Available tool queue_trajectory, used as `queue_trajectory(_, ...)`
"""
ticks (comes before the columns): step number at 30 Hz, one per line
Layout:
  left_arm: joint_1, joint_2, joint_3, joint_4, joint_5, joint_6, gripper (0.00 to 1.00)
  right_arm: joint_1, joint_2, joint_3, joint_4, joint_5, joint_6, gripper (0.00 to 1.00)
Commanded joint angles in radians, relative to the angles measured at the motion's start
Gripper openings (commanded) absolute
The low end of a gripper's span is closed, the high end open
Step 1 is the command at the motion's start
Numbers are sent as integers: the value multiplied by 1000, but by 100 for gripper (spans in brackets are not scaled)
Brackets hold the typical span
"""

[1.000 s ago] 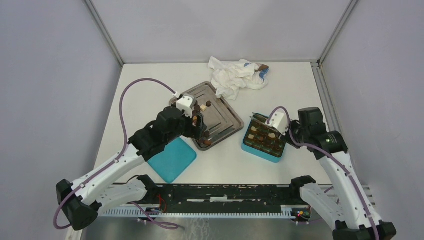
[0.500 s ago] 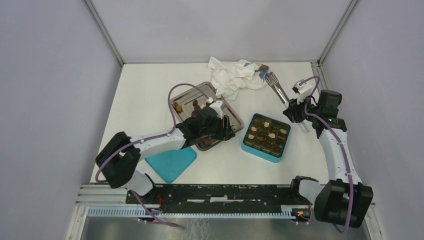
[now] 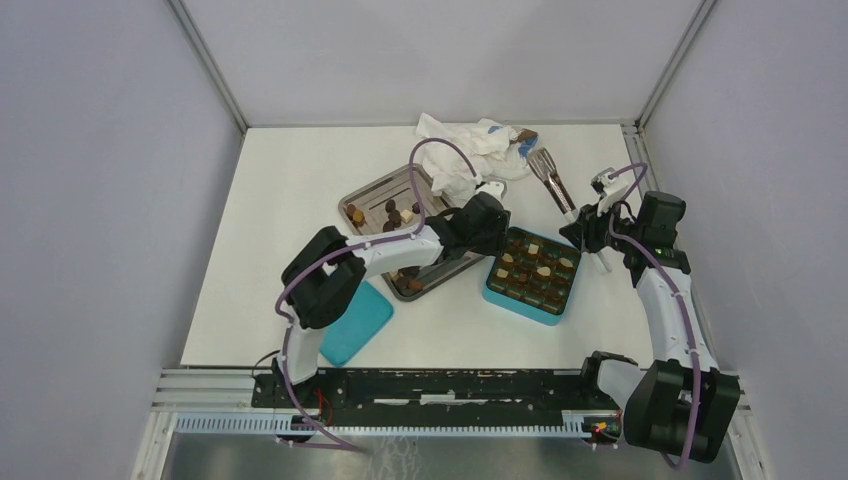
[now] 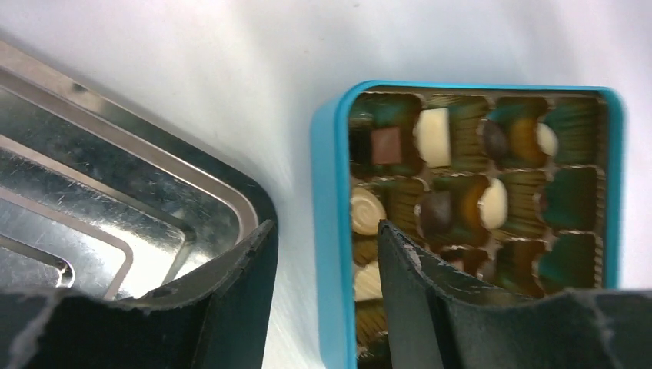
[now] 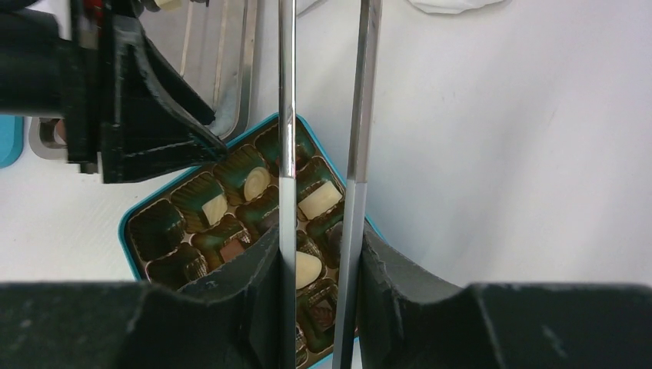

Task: Pack the chocolate
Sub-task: Adjust the packing box at the center of the board.

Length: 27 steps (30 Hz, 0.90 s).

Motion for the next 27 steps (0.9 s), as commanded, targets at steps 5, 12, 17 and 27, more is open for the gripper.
queue_trajectory(5, -8, 91, 127, -120, -27, 68, 52, -4, -19, 8, 64, -23, 14, 38)
queue_trajectory(12, -12, 120, 151, -126, 0, 60, 41, -4, -14, 6, 66, -15, 11, 38)
queue_trajectory(17, -16, 144, 179, -147, -9, 60, 24, -4, -13, 7, 61, -9, 6, 38)
queue_trajectory(27, -65, 24, 93, -55, -115, 114, 2, -10, -18, 9, 59, -1, 3, 38)
